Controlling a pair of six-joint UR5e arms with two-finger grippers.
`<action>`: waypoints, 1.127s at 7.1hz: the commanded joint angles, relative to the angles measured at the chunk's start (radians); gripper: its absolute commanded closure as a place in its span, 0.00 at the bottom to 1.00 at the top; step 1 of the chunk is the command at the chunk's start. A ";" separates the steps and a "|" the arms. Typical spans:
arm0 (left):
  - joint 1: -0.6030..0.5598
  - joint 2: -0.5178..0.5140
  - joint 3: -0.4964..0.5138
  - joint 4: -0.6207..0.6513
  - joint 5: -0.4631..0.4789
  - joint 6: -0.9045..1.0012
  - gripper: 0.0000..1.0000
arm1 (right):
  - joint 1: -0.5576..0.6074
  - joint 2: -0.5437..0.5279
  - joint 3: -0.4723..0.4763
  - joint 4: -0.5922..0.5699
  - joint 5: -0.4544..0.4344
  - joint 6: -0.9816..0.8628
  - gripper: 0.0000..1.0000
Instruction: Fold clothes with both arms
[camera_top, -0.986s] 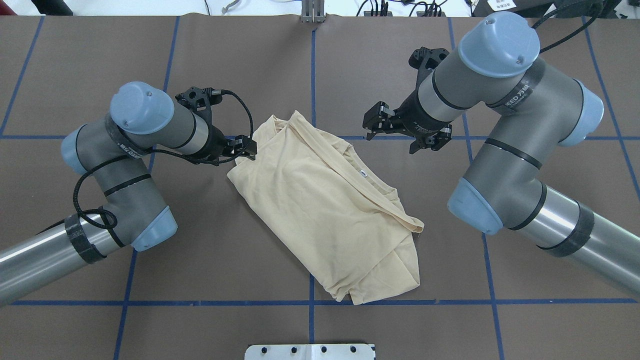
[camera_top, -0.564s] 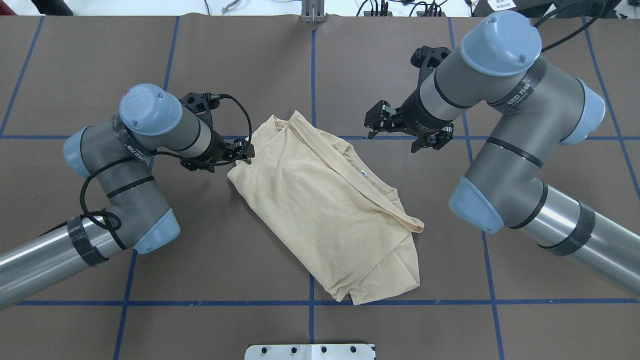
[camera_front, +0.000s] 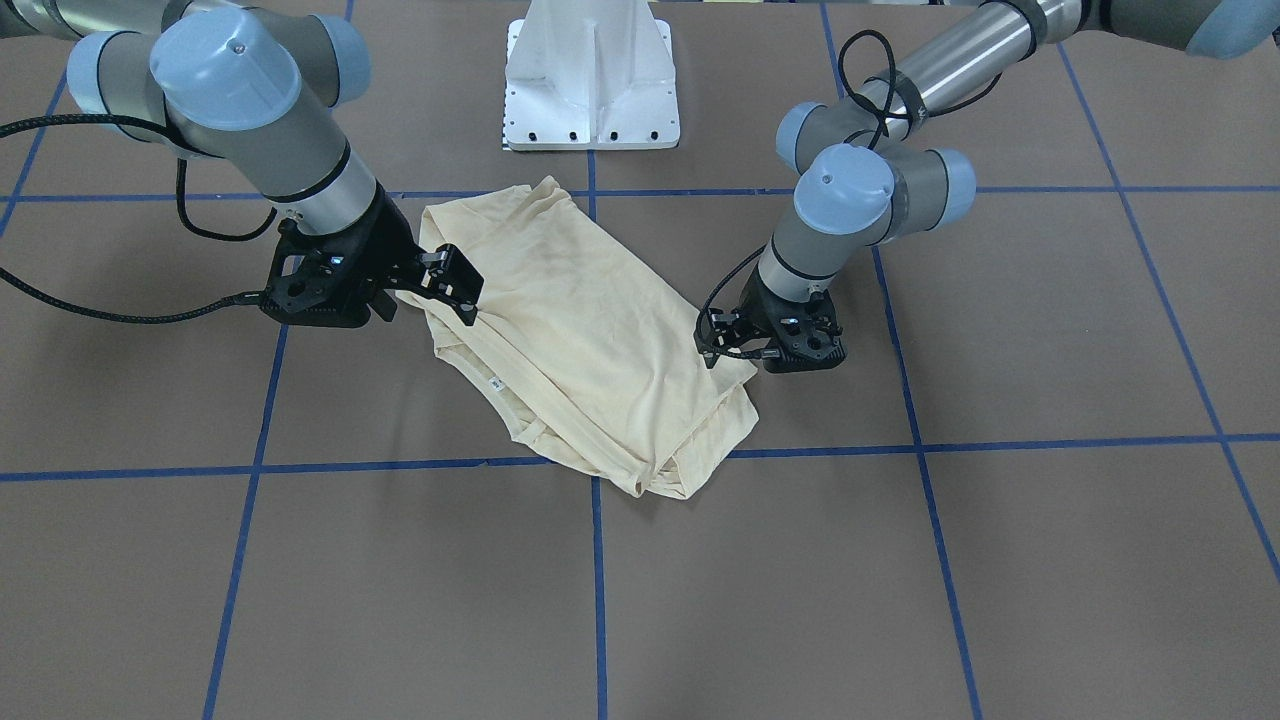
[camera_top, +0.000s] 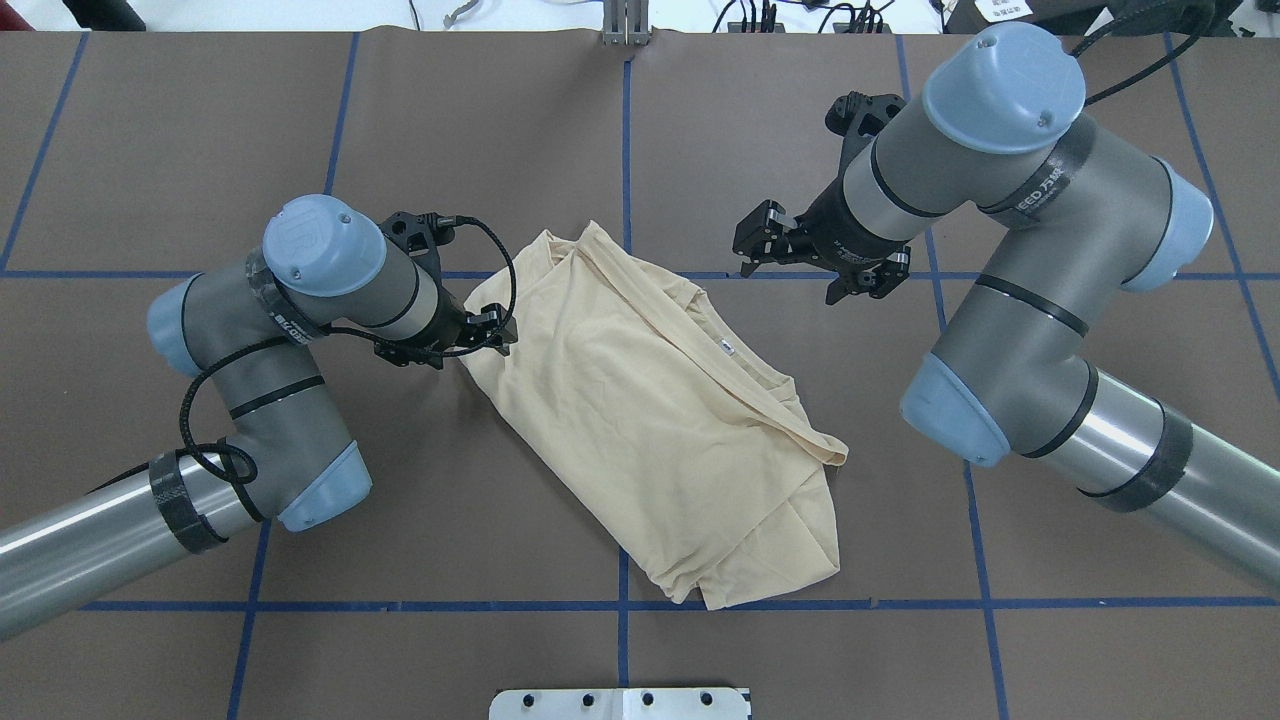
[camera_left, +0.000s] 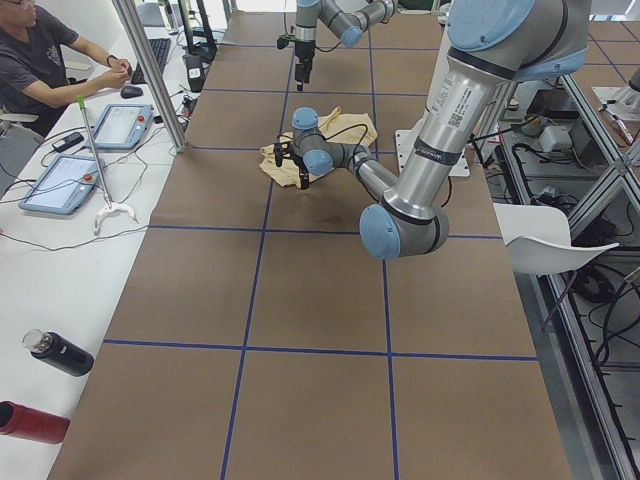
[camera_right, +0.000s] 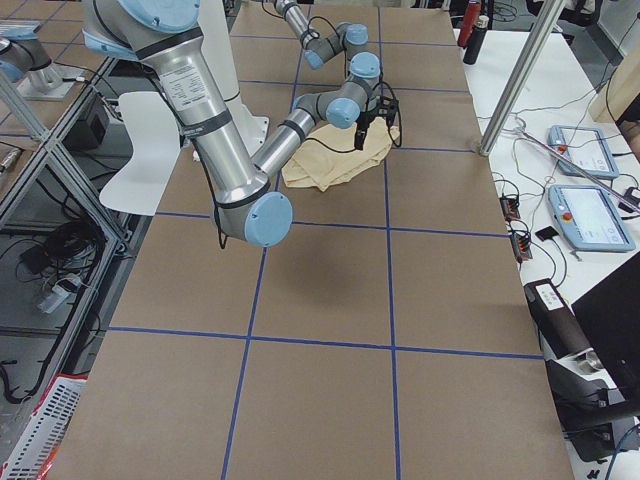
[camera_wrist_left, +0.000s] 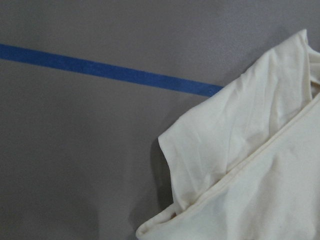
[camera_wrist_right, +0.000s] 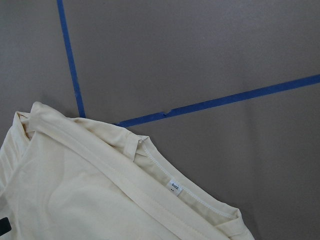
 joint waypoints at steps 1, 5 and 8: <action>0.029 0.000 0.003 0.000 0.042 0.001 0.25 | 0.000 -0.001 -0.002 0.000 0.000 0.000 0.00; 0.032 -0.002 -0.006 0.002 0.058 0.003 0.52 | 0.003 0.001 0.003 -0.002 0.001 0.002 0.00; 0.032 -0.002 -0.028 0.000 0.058 0.013 0.82 | 0.005 -0.002 0.000 0.000 0.001 0.000 0.00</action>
